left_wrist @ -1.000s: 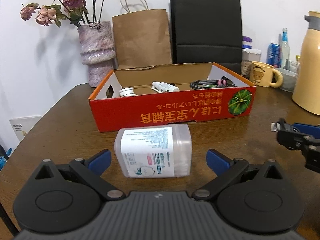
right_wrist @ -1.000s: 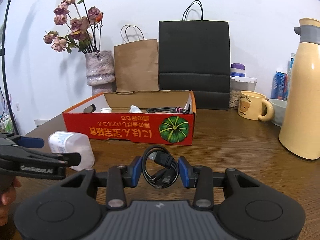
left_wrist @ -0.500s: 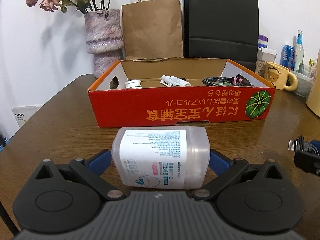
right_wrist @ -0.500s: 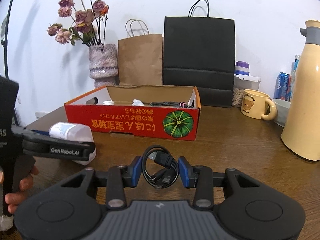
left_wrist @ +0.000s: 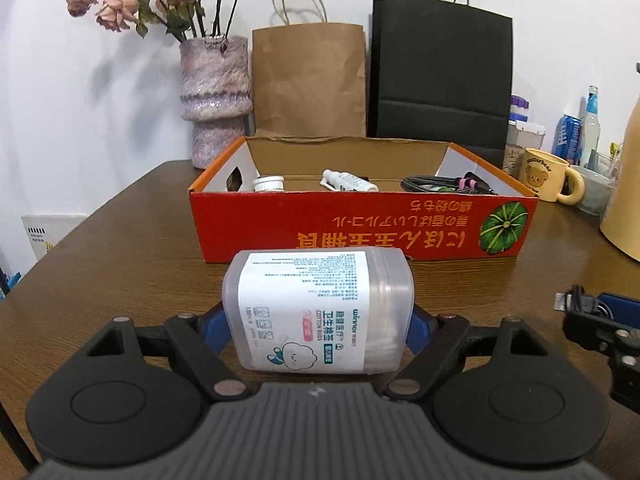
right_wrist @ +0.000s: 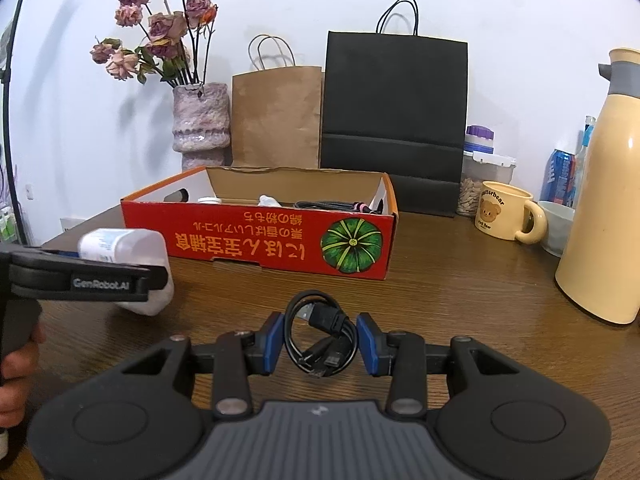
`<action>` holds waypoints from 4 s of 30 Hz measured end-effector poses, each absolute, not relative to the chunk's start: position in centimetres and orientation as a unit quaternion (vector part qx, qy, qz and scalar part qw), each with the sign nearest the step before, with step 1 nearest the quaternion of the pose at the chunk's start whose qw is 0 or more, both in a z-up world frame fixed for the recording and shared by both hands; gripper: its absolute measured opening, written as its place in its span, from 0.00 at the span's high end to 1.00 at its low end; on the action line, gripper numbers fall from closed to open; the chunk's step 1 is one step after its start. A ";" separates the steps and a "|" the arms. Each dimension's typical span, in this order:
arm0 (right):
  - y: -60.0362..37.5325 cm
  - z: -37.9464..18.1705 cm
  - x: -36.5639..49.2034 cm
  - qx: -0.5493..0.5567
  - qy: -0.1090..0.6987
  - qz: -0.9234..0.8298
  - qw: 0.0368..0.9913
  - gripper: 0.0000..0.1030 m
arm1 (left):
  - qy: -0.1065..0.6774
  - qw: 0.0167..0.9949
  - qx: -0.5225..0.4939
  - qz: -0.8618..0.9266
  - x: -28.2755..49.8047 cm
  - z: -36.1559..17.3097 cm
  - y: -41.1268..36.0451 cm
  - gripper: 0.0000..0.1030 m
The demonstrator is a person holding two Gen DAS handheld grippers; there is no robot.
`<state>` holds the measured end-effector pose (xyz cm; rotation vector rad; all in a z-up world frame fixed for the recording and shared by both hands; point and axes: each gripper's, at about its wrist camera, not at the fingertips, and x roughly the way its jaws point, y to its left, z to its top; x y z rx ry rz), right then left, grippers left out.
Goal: Organize rigid objects
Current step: 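Grasp the white swab container with the left tool, then carry the swab container and small cable over the red box with both tools, then open left tool over the box while right tool releases the small cable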
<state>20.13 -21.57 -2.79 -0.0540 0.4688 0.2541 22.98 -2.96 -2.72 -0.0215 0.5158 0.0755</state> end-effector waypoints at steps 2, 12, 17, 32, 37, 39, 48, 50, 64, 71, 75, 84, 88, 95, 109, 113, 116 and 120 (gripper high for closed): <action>-21.5 -2.8 20.1 -0.028 0.230 0.124 0.965 0.63 | 0.246 0.968 -0.009 0.037 22.4 -2.5 -3.2 0.19; -21.4 -2.0 19.9 -0.003 0.205 0.130 0.970 0.63 | 0.207 0.977 -0.010 0.055 20.4 0.0 -3.4 0.19; -21.0 -1.1 20.8 0.003 0.200 0.134 0.971 0.63 | 0.191 0.979 -0.025 0.059 20.5 2.1 -2.7 0.19; -18.4 3.7 25.5 0.009 0.147 0.135 0.980 0.63 | 0.150 0.984 -0.061 0.077 25.0 6.5 -1.0 0.19; -17.5 4.0 28.0 0.015 0.142 0.129 0.981 0.63 | 0.147 0.982 -0.075 0.087 27.3 6.7 -0.1 0.19; -17.2 4.0 29.1 0.017 0.142 0.128 0.981 0.63 | 0.147 0.982 -0.080 0.091 28.2 6.7 0.2 0.19; -16.1 3.0 34.3 0.027 0.154 0.130 0.979 0.63 | 0.164 0.978 -0.079 0.104 33.4 5.6 1.1 0.19; -15.9 2.6 35.5 0.024 0.159 0.131 0.978 0.63 | 0.169 0.977 -0.073 0.105 34.7 5.2 1.1 0.19; -14.9 -0.2 42.4 0.006 0.194 0.133 0.972 0.63 | 0.199 0.973 -0.040 0.109 40.8 2.8 2.1 0.19; -15.0 -0.9 42.7 0.005 0.210 0.130 0.969 0.60 | 0.205 0.972 -0.039 0.107 40.9 2.5 2.3 0.12; -15.4 -0.5 42.2 0.006 0.198 0.122 0.972 0.25 | 0.182 0.977 -0.039 0.108 40.1 3.1 2.2 0.00; -15.8 -0.1 42.0 0.005 0.185 0.103 0.977 0.00 | 0.186 0.976 -0.047 0.105 40.3 3.2 2.5 0.00; -15.8 -0.1 41.9 0.004 0.185 0.103 0.977 0.00 | 0.185 0.976 -0.048 0.104 40.2 3.3 2.5 0.00; -15.7 0.5 41.3 -0.001 0.185 0.106 0.977 0.00 | 0.181 0.977 -0.053 0.101 39.4 3.9 2.6 0.00; -16.9 2.6 37.1 0.005 0.184 0.115 0.976 0.00 | 0.167 0.979 -0.060 0.101 34.6 5.8 3.3 0.00; -17.5 3.1 35.4 0.005 0.183 0.114 0.976 0.00 | 0.164 0.980 -0.057 0.099 32.6 6.2 3.3 0.00; -18.0 3.5 33.9 0.005 0.184 0.113 0.976 0.00 | 0.163 0.980 -0.055 0.099 30.9 6.6 3.3 0.00; -18.6 4.2 31.8 0.005 0.183 0.116 0.976 0.00 | 0.161 0.980 -0.057 0.106 28.7 7.2 3.6 0.00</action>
